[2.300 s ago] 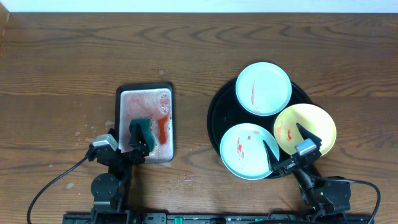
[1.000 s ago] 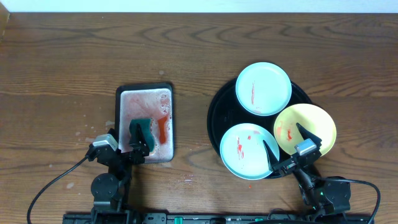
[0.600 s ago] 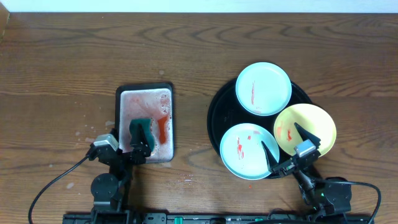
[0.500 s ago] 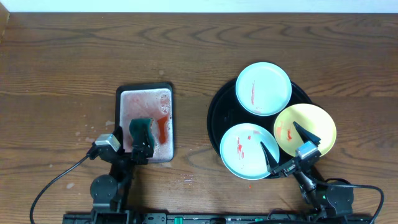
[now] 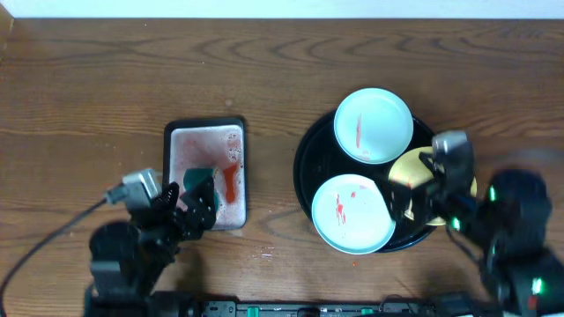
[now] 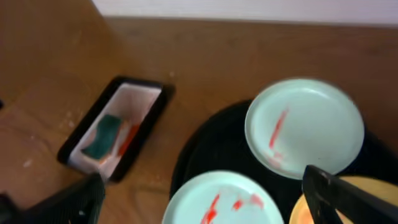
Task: Clean dirty plates on tray and stack at the side
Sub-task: 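Move left gripper to sponge tray and right gripper to pale green plate rim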
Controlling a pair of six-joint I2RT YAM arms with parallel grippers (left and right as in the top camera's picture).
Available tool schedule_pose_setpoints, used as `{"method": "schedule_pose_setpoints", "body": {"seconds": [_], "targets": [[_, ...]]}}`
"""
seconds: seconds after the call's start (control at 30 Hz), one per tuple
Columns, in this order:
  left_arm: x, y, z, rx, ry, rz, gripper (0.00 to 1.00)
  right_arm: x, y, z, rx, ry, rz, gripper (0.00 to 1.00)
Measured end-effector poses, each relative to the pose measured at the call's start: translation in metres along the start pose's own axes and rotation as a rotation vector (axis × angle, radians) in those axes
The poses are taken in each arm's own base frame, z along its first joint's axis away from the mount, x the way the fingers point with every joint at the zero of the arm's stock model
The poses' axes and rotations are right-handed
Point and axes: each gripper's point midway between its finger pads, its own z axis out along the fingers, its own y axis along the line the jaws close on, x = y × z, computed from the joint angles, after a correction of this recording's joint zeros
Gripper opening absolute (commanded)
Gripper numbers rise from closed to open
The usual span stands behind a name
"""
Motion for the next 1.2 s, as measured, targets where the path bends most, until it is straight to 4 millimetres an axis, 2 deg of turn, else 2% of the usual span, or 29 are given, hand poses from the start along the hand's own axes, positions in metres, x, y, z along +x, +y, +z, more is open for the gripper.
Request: {"method": "schedule_pose_setpoints", "body": {"seconds": [0.13,0.17,0.2,0.23,0.27,0.3,0.37,0.4,0.43,0.47,0.53,0.67,0.7,0.77,0.83,0.9,0.93,0.97,1.1,1.2], "targets": [[0.008,-0.004,0.001,-0.086,0.239,-0.055,0.83,-0.009,-0.006,0.026,-0.021,0.128,0.073,0.99],[0.008,-0.005,0.005,-0.097,0.279,-0.066,0.83,-0.007,-0.006,0.032,-0.037,0.153,0.086,0.86],[0.01,-0.003,0.008,-0.112,0.316,-0.079,0.83,-0.002,-0.006,0.038,-0.053,0.186,0.104,0.83],[0.013,-0.001,0.012,-0.127,0.355,-0.091,0.99,0.006,-0.007,0.043,-0.06,0.227,0.13,0.82],[0.021,0.001,0.015,-0.142,0.408,-0.111,0.98,0.02,-0.01,0.048,-0.055,0.297,0.185,0.82],[0.026,0.003,0.017,-0.149,0.44,-0.12,0.98,0.041,-0.015,0.049,-0.018,0.394,0.265,0.75],[0.041,0.008,0.022,-0.167,0.537,-0.16,0.98,0.07,-0.025,0.048,0.06,0.526,0.376,0.69],[0.046,0.008,0.024,-0.17,0.567,-0.172,0.98,0.092,-0.034,0.044,0.136,0.618,0.444,0.68],[0.049,0.01,0.026,-0.175,0.59,-0.182,0.98,0.103,-0.039,0.041,0.182,0.663,0.478,0.68],[0.052,0.011,0.029,-0.18,0.61,-0.191,0.98,0.123,-0.048,0.04,0.25,0.725,0.523,0.67],[0.056,0.013,0.033,-0.188,0.639,-0.205,0.98,0.143,-0.055,0.04,0.301,0.767,0.565,0.67],[0.067,0.021,0.043,-0.221,0.713,-0.239,0.98,0.199,-0.071,0.049,0.389,0.824,0.655,0.6],[0.072,0.025,0.046,-0.239,0.744,-0.252,0.98,0.215,-0.077,0.056,0.398,0.809,0.673,0.6],[0.076,0.027,0.048,-0.252,0.771,-0.266,0.98,0.227,-0.083,0.068,0.395,0.763,0.684,0.55],[0.08,0.027,0.049,-0.249,0.797,-0.28,0.98,0.24,-0.086,0.072,0.405,0.748,0.709,0.46],[0.082,0.024,0.05,-0.222,0.814,-0.276,0.98,0.249,-0.089,0.077,0.407,0.722,0.722,0.33],[0.082,0.021,0.05,-0.204,0.82,-0.268,0.98,0.251,-0.091,0.081,0.408,0.702,0.732,0.2],[0.083,0.019,0.05,-0.187,0.824,-0.259,0.98,0.251,-0.093,0.083,0.409,0.679,0.738,0.03],[0.08,0.013,0.047,-0.139,0.813,-0.221,0.98,0.234,-0.098,0.102,0.367,0.562,0.723,0.01],[0.077,0.009,0.044,-0.119,0.795,-0.208,0.98,0.208,-0.102,0.119,0.316,0.441,0.679,0.01]]}}
